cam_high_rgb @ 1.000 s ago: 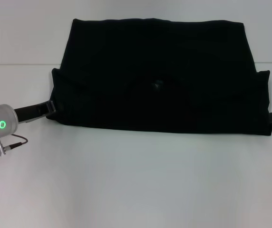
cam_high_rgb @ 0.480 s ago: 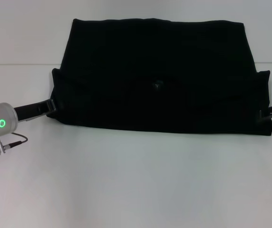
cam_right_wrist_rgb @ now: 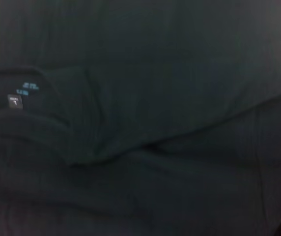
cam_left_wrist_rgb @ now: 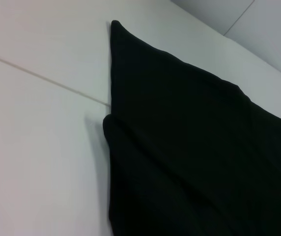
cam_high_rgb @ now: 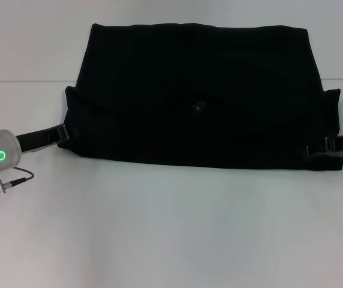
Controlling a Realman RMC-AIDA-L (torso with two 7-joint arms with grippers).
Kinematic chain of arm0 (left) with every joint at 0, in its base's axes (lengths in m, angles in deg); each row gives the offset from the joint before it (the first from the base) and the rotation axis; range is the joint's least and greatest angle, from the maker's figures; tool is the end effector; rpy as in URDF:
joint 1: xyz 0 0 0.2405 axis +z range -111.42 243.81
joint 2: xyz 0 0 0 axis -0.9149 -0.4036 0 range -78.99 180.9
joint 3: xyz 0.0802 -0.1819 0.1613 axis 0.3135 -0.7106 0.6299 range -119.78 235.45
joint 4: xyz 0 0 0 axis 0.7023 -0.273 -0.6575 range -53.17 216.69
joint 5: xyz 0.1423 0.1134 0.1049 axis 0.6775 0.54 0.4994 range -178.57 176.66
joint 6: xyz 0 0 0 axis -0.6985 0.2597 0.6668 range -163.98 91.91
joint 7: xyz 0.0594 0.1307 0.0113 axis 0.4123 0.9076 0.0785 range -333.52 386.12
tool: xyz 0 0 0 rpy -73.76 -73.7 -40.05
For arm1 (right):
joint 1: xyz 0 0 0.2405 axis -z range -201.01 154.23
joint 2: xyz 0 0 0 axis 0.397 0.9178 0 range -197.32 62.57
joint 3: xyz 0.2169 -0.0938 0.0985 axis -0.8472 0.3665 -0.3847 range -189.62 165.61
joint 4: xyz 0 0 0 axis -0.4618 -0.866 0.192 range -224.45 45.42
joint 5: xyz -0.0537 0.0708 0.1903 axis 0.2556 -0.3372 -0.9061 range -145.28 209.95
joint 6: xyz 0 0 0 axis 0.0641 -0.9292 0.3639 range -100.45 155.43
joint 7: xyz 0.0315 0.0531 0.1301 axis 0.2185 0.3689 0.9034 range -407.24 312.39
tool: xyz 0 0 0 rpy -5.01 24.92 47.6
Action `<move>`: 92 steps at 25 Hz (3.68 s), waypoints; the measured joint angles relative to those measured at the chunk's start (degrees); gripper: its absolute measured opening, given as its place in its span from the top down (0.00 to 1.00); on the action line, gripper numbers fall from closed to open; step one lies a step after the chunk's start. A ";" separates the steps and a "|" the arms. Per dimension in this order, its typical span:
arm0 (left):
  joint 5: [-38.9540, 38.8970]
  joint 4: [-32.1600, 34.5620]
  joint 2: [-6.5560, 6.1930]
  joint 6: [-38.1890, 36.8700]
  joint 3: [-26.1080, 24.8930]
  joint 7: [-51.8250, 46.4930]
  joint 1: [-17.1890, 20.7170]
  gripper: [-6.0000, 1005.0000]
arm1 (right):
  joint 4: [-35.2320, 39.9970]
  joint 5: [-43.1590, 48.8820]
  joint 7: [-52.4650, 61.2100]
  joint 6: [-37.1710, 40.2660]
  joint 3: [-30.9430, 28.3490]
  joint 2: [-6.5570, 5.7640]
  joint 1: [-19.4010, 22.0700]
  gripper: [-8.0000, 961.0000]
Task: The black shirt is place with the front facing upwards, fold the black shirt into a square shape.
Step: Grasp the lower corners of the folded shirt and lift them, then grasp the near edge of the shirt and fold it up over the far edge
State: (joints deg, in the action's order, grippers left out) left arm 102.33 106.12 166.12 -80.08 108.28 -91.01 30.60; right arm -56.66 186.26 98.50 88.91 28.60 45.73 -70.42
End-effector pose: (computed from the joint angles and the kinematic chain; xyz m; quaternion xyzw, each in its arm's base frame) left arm -0.3187 0.4072 0.0006 -0.7114 -0.5829 -0.2206 0.3248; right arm 0.2902 0.4269 0.0297 -0.7570 0.5883 -0.0094 0.2843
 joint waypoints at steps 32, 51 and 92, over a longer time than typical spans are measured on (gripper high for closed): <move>22.70 5.56 -6.96 -41.25 -5.55 -15.69 4.67 0.99 | 15.91 -0.01 -11.91 33.05 0.06 -1.22 10.66 0.93; 35.14 6.52 -7.41 -61.35 -10.90 -12.74 3.30 0.98 | 11.17 -0.71 -17.43 41.70 -10.55 -2.60 13.30 0.93; 11.75 0.54 3.13 -6.52 -37.75 8.54 -4.45 0.95 | -13.97 -48.96 -42.42 -15.13 -22.21 6.58 4.34 0.93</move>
State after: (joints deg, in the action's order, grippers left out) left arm 114.08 106.66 169.25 -86.60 70.53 -82.47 26.15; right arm -70.63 137.29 56.08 73.78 6.39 52.31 -66.07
